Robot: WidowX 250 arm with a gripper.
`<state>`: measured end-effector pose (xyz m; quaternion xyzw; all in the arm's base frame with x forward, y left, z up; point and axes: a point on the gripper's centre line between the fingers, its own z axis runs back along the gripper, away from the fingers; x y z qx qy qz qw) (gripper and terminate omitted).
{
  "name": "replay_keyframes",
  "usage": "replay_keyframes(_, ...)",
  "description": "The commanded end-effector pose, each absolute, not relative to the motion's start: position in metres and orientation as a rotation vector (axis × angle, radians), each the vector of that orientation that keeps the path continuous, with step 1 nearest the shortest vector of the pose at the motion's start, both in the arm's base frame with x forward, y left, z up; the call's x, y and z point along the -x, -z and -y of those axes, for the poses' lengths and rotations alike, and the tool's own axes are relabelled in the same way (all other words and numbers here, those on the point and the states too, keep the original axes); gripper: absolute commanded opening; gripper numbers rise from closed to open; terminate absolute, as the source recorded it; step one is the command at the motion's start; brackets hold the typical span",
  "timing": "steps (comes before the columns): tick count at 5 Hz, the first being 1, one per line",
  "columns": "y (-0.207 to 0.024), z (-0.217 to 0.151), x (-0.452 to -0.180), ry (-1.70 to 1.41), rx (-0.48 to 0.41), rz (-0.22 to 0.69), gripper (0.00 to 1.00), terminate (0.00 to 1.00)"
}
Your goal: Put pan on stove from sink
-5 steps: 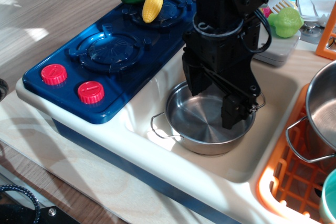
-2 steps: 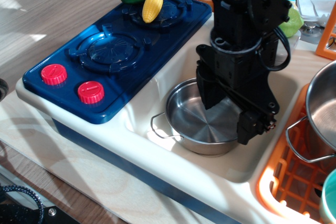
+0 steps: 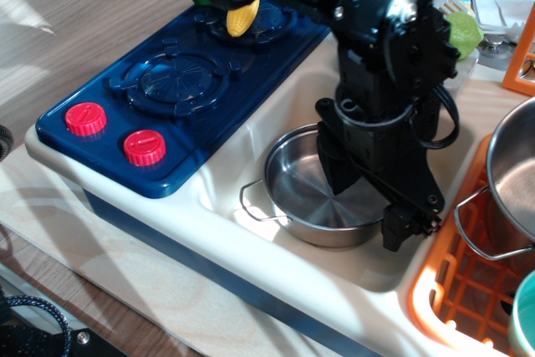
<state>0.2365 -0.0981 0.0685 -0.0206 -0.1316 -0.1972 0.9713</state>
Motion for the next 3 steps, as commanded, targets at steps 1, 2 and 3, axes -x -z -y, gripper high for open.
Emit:
replay_keyframes(1, -0.056, 0.102, -0.240, 0.389, 0.032, 0.294, 1.00, 0.00)
replay_keyframes(2, -0.062, 0.098, -0.241, 0.389, 0.027, 0.281, 0.00, 0.00)
replay_keyframes(3, -0.074, 0.094, -0.243, 0.384, 0.027, 0.251, 0.00, 0.00)
